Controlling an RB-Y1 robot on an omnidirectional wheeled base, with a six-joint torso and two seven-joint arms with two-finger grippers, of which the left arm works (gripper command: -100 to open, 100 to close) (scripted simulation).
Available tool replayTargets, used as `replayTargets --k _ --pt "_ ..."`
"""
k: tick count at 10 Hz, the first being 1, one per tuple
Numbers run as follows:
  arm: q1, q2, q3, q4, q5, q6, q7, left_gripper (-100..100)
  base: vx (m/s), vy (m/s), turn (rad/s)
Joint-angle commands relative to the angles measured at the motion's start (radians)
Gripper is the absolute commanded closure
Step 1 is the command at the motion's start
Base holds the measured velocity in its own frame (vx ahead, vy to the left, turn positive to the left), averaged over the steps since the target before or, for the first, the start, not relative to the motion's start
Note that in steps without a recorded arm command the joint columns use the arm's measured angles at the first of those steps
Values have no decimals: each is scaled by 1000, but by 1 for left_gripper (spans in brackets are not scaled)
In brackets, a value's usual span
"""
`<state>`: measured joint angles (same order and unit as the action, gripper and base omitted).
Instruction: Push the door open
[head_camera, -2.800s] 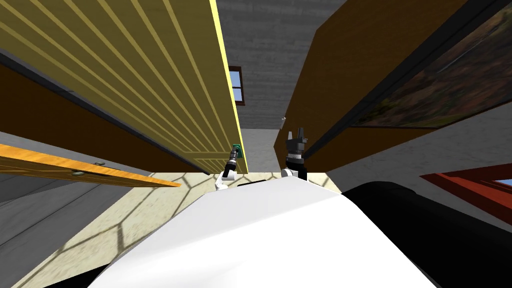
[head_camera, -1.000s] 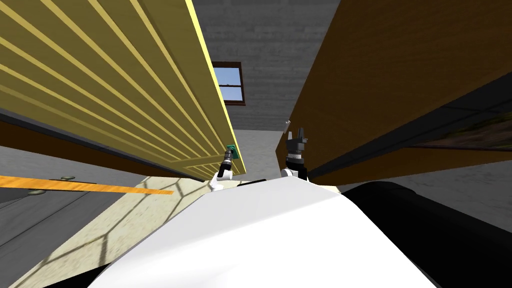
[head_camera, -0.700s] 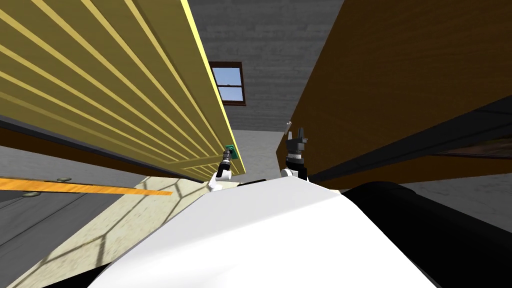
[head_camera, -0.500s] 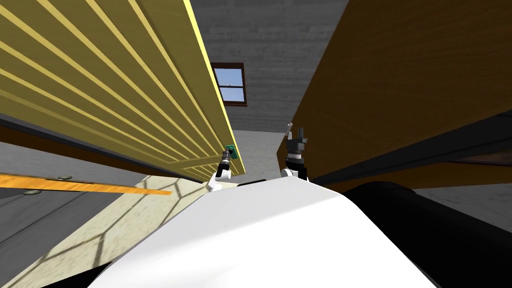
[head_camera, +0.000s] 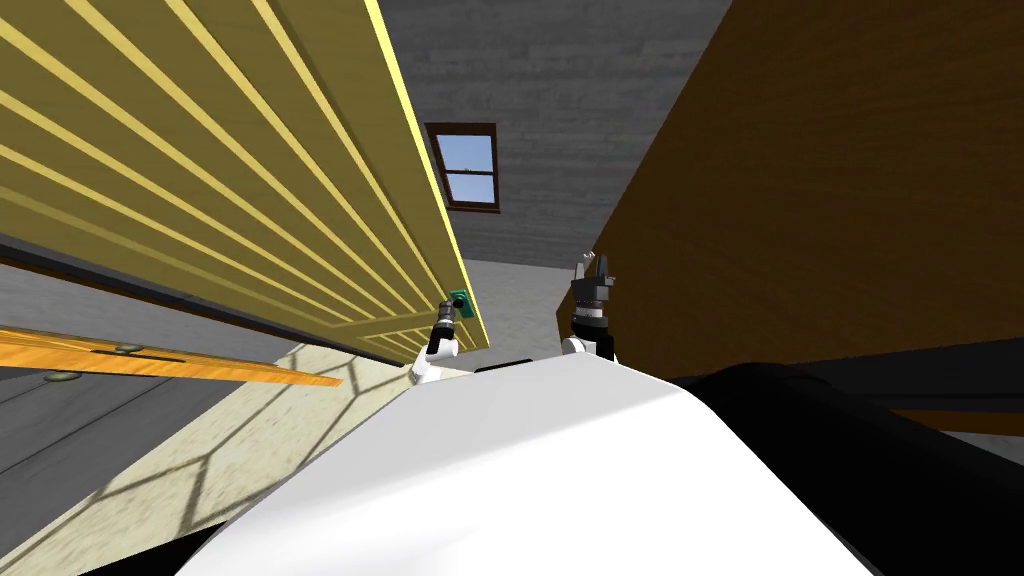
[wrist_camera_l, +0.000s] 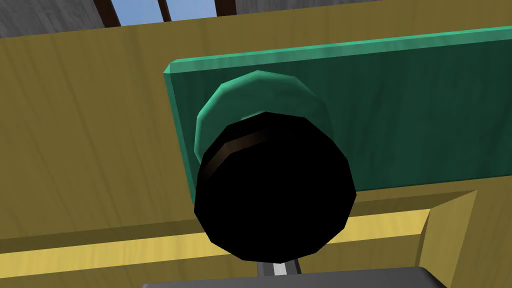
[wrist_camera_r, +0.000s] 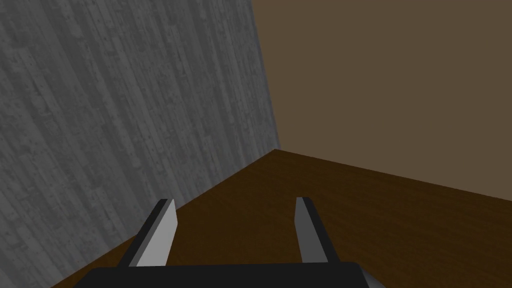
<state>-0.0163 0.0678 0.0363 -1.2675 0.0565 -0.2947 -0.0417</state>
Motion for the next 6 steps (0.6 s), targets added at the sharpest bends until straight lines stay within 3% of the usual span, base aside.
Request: replayTargets --k 1,6 --pt "3 1 -6 -1 0 2 3 -100 -171 -7 -21" --pt "14 -11 -27 -19 5 11 12 -100 -214 -21 1"
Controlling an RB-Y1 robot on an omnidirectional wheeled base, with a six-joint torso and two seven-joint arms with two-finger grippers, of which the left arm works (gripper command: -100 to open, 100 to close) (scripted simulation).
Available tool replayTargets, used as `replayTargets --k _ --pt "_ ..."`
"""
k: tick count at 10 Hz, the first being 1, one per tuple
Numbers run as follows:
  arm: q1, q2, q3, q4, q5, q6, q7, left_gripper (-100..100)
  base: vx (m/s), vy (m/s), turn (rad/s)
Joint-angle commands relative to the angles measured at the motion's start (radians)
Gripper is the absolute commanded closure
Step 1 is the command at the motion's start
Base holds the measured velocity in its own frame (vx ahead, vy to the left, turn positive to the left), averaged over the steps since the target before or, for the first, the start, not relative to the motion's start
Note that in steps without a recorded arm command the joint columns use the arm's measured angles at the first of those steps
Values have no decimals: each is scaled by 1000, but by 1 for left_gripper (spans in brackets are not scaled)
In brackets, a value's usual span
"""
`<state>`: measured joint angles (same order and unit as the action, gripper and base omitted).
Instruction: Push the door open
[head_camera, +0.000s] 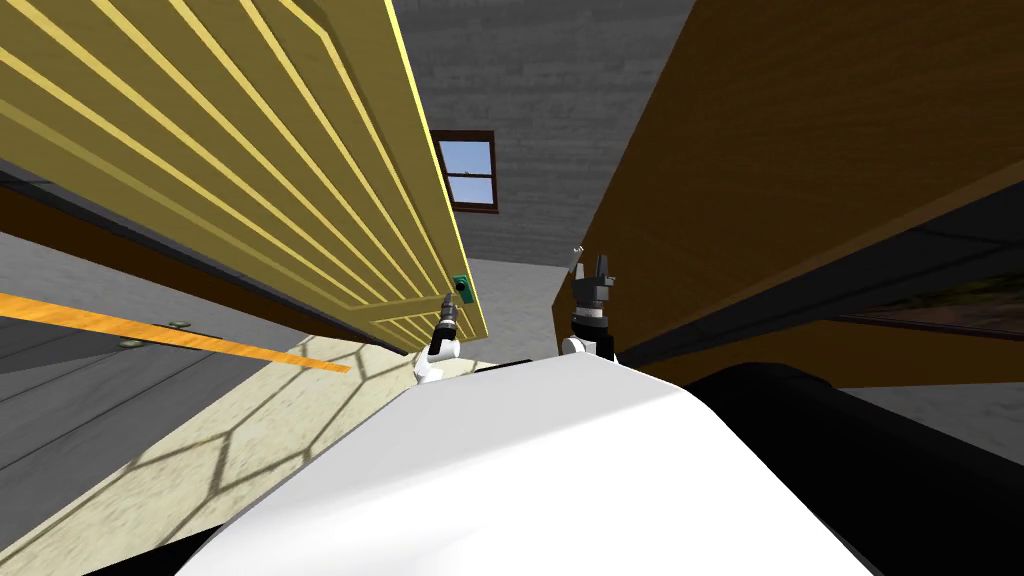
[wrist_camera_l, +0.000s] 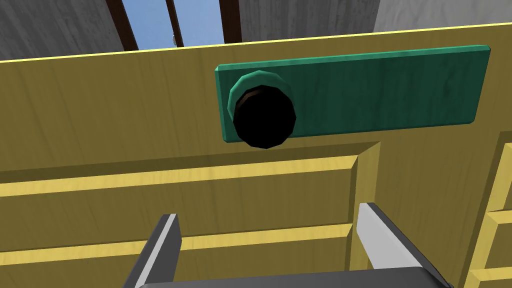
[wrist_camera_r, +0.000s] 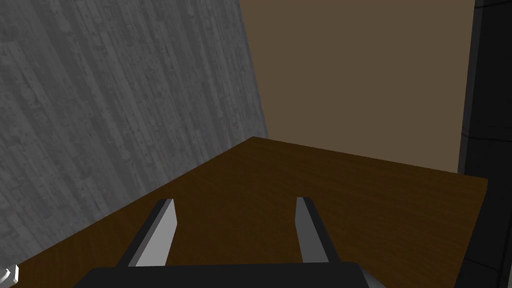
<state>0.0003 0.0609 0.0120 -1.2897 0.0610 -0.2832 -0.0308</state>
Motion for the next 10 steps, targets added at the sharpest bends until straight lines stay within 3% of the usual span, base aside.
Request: replayTargets --k 1,2,4,10 --pt "1 -11 -7 -1 2 1 4 -100 -245 -22 5" --pt "3 -20 -12 -5 3 3 6 -100 -244 -45 3" --pt "2 -9 -7 -1 2 -1 4 -100 -17 -11 -9" --pt "-16 -8 8 26 2 -18 1 -100 201 0 -18"
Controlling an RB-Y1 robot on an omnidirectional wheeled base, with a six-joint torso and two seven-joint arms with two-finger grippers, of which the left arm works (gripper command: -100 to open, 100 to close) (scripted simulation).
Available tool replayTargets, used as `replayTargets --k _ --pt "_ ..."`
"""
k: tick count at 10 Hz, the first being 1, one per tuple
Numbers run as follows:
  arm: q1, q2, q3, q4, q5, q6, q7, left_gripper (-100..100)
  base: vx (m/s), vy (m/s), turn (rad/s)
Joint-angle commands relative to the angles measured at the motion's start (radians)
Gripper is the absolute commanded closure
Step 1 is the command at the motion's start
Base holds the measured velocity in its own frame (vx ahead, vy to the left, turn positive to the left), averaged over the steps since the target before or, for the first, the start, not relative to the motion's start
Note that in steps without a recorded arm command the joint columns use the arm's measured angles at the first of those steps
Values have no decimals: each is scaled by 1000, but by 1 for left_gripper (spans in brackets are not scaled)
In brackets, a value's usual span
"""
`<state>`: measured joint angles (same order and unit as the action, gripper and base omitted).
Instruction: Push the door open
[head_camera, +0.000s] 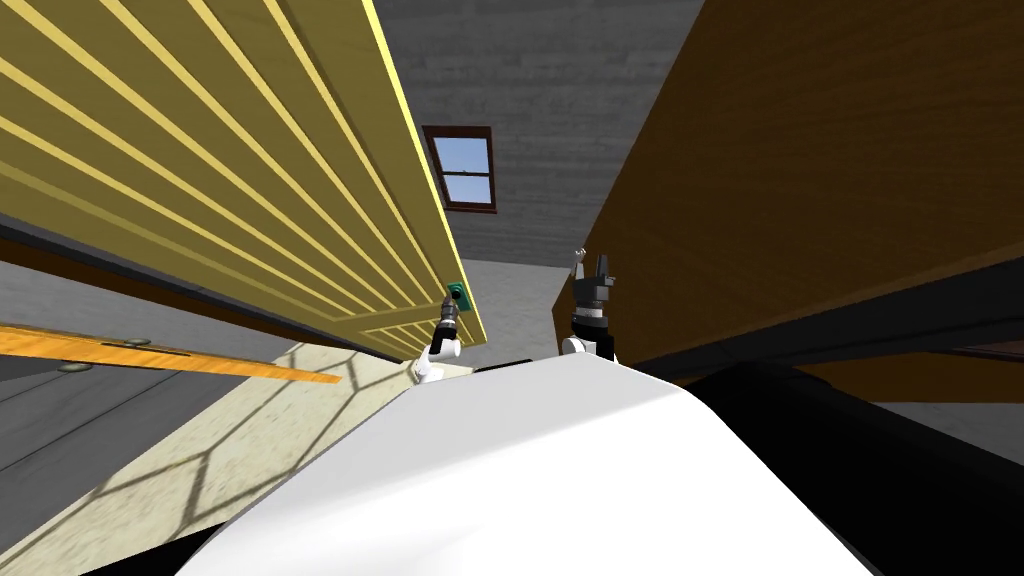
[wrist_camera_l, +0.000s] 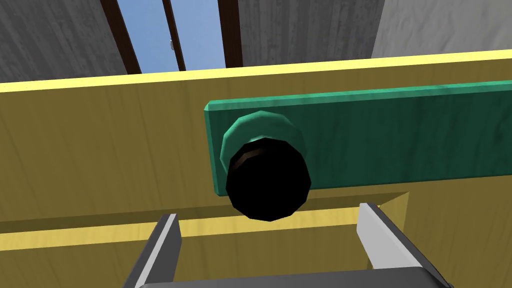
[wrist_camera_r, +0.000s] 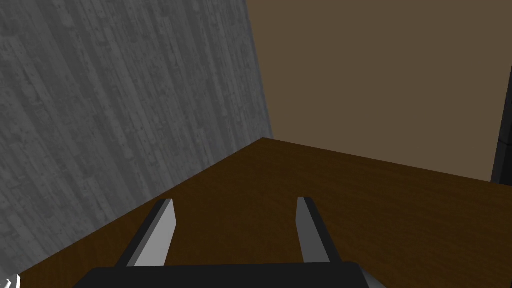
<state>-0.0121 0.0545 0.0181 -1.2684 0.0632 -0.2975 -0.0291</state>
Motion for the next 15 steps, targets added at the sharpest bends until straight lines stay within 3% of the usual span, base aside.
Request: replayTargets --k 1,3,4,9,15 --pt "-6 -4 5 9 0 -6 -1 -100 210 -10 -27" --pt "-7 -7 6 11 0 -7 -1 -100 140 -16 -8" --pt "-7 -7 6 11 0 -7 -1 100 -12 1 3" --pt "-7 -7 6 11 0 -7 -1 100 -17 1 -2" --pt "-13 14 58 21 7 -3 -12 100 167 -48 36"
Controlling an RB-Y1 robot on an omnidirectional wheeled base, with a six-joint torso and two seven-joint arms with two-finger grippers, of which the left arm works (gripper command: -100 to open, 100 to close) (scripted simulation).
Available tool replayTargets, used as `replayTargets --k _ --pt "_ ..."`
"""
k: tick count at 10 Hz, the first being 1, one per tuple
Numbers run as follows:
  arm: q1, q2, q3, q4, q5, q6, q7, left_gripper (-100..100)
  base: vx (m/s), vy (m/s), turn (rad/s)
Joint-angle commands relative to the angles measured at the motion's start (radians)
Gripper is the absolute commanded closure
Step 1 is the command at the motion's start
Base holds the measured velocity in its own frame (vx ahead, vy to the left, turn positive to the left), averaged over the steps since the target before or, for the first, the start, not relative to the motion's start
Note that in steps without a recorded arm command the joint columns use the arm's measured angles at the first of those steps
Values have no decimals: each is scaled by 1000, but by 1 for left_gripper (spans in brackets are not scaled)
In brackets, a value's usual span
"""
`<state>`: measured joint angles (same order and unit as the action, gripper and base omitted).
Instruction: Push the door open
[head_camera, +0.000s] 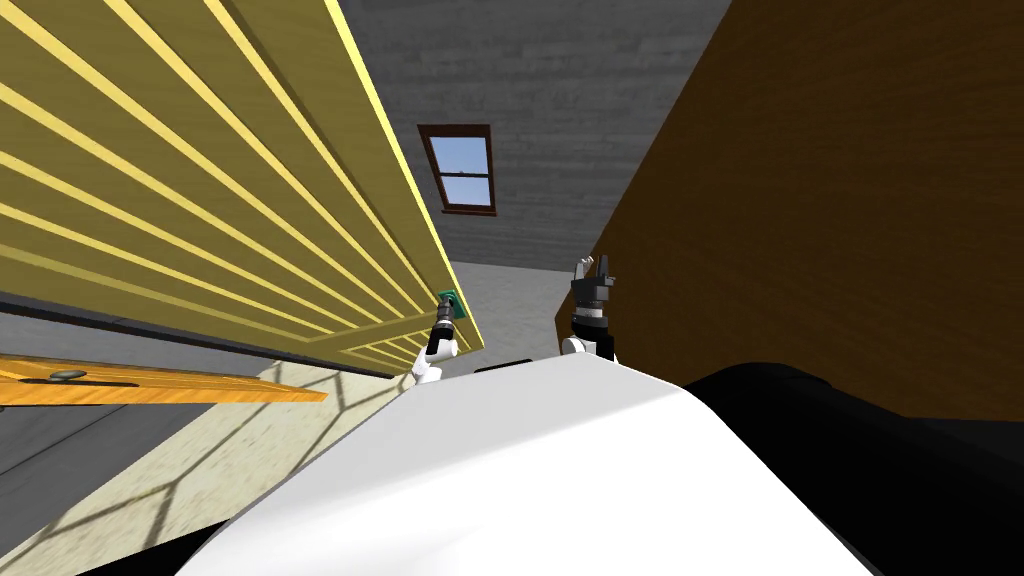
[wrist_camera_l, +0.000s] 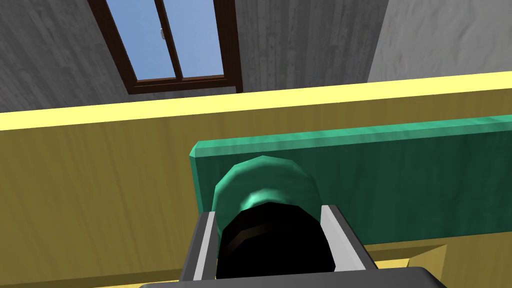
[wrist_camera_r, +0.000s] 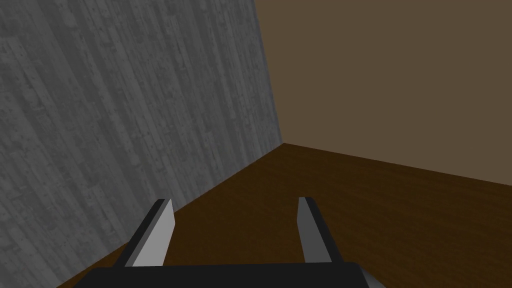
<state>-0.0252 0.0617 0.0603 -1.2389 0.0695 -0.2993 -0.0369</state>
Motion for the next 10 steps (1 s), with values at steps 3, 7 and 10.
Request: replayTargets --k 3,7,10 --pt "-5 15 54 -4 6 0 -11 100 211 -54 66" --pt "-11 20 98 2 13 1 -19 100 150 -67 63" --pt "-17 20 137 7 18 2 -26 100 135 -64 59"
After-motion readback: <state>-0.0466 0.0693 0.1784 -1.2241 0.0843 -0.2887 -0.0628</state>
